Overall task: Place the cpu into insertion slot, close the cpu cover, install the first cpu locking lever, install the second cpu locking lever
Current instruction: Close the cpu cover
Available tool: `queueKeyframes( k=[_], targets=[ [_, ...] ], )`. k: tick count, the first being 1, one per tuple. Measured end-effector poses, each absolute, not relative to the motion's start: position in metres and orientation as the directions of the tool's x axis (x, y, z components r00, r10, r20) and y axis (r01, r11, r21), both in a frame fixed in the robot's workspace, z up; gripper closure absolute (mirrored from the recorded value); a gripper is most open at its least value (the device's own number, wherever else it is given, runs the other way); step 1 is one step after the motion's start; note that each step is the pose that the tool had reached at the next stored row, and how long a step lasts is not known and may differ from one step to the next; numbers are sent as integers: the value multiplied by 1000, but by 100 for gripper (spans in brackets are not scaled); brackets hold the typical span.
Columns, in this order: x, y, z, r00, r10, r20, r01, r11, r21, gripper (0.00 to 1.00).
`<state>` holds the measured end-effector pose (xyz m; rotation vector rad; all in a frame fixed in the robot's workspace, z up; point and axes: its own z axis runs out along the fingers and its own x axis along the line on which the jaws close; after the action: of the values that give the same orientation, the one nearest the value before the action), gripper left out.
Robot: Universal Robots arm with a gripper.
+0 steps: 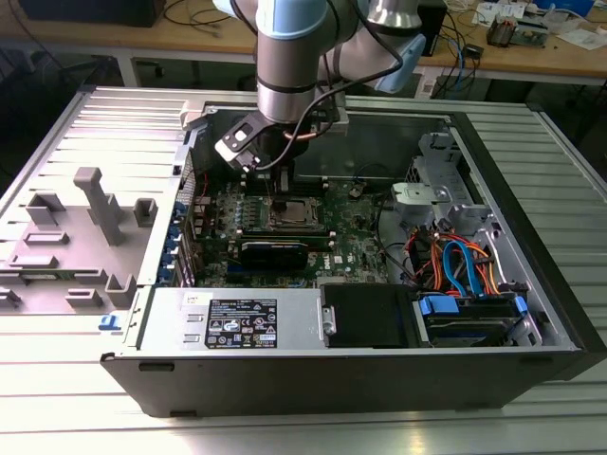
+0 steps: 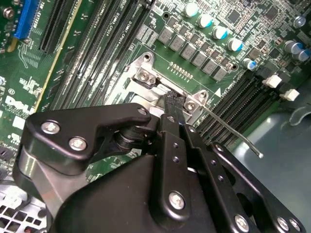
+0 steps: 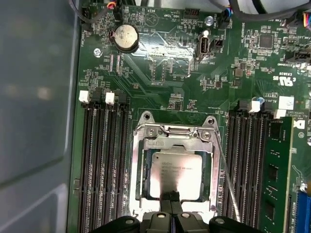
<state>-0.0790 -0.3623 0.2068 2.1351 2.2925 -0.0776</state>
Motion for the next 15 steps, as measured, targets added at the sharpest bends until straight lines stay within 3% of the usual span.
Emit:
queueKeyframes(
  k=[15],
  targets=[
    [-58, -362, 214, -72, 997, -39, 997, 70, -34, 89]
  ],
)
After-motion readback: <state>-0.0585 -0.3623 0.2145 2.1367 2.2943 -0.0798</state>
